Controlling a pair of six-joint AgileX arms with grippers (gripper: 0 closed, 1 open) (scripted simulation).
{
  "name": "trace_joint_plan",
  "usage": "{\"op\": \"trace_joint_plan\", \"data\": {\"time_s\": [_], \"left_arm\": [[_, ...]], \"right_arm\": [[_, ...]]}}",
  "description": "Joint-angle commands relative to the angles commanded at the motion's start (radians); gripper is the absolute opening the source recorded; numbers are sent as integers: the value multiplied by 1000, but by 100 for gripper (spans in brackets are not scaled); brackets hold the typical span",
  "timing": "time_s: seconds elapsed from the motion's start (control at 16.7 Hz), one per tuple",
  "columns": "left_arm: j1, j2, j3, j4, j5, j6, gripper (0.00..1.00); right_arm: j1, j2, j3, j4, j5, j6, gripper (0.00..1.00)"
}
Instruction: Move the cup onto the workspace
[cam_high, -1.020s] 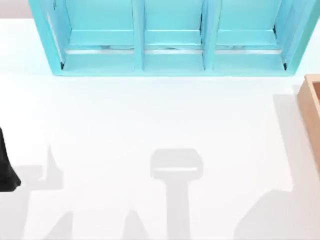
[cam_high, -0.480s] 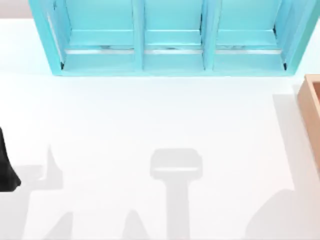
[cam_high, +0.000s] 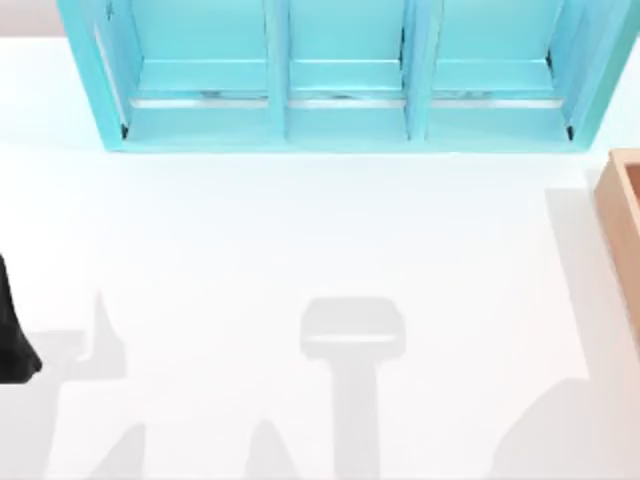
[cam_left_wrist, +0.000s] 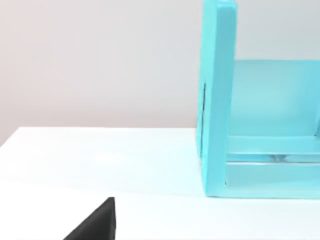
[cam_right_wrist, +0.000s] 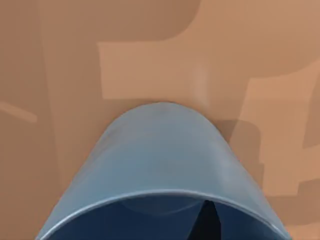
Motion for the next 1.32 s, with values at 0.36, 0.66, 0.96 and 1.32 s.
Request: {"op": "trace_joint_plan", "data": {"time_s": [0.36, 0.66, 0.96, 1.32], "left_arm": [[0, 0, 0, 0, 0, 0, 100], [0, 0, 0, 0, 0, 0, 100], [0, 0, 0, 0, 0, 0, 100], [0, 0, 0, 0, 0, 0, 100]], "right_arm": [[0, 0, 0, 0, 0, 0, 0], [0, 0, 0, 0, 0, 0, 0], [69, -38, 44, -74, 1, 61, 0], [290, -167, 171, -346, 3, 287, 0]]}}
